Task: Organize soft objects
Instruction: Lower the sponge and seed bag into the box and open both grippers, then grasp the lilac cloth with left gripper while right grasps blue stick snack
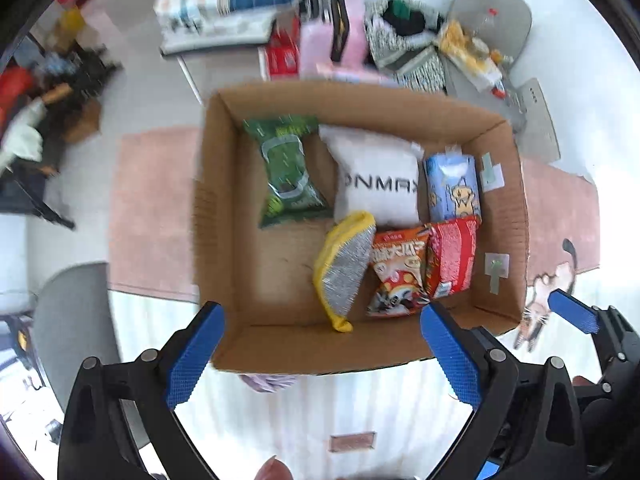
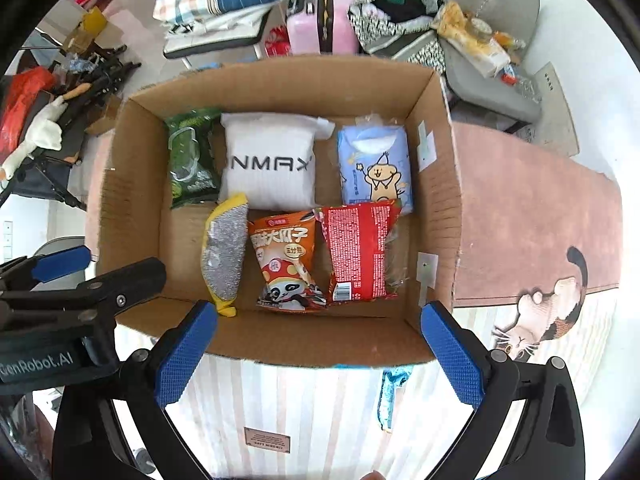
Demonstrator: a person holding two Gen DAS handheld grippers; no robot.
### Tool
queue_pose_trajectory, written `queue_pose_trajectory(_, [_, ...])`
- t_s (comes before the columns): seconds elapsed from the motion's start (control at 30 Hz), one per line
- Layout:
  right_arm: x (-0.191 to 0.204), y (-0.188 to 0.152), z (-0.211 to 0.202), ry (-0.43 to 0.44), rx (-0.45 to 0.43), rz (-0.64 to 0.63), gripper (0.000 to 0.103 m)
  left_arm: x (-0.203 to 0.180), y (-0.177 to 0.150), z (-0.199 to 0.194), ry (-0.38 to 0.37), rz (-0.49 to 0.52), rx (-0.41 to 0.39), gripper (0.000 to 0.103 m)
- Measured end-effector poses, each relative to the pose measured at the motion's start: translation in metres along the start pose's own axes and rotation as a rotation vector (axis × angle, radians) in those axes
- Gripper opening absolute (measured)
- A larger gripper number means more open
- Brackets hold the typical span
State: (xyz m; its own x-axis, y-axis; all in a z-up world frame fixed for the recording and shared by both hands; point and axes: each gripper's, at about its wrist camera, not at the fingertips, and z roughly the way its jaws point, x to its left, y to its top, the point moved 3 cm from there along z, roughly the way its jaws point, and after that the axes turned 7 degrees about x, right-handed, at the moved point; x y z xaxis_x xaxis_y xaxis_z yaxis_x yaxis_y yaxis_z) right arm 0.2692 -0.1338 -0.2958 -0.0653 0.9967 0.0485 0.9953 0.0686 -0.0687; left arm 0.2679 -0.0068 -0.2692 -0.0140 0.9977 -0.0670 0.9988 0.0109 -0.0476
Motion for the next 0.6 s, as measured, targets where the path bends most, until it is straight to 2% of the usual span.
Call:
queue_pose_trajectory(0.2, [0.004, -0.034, -0.034, 0.073, -0.107, 0.003, 0.103, 0.014, -0.037, -0.034, 0.008, -0.050, -0.123, 0.100])
queue_pose_trajectory(0.3, [-0.015, -0.067, -0.037, 0.093, -0.166, 0.047, 0.103, 0.027, -0.072, -0.032, 0.032, -0.096, -0.173, 0.100])
queue_pose_trajectory(0.33, [-0.023, -0.077, -0.035, 0.087, -0.169, 0.062, 0.103, 0.033, -0.086, -0.025, 0.062, -0.117, -0.183, 0.100])
queue_pose_trajectory(0.4, [-0.045, -0.101, -0.019, 0.070, -0.162, 0.108, 0.103, 0.044, -0.107, -0.004, 0.083, -0.154, -0.157, 0.100])
queue_pose_trajectory(0.53, [-0.083, -0.125, 0.030, 0.030, -0.089, 0.179, 0.103, 0.066, -0.125, 0.057, 0.005, -0.232, -0.024, 0.100])
queue_pose_trajectory(0.6, [-0.100, -0.128, 0.060, 0.044, -0.040, 0.219, 0.100, 0.079, -0.127, 0.085, -0.045, -0.285, 0.035, 0.089])
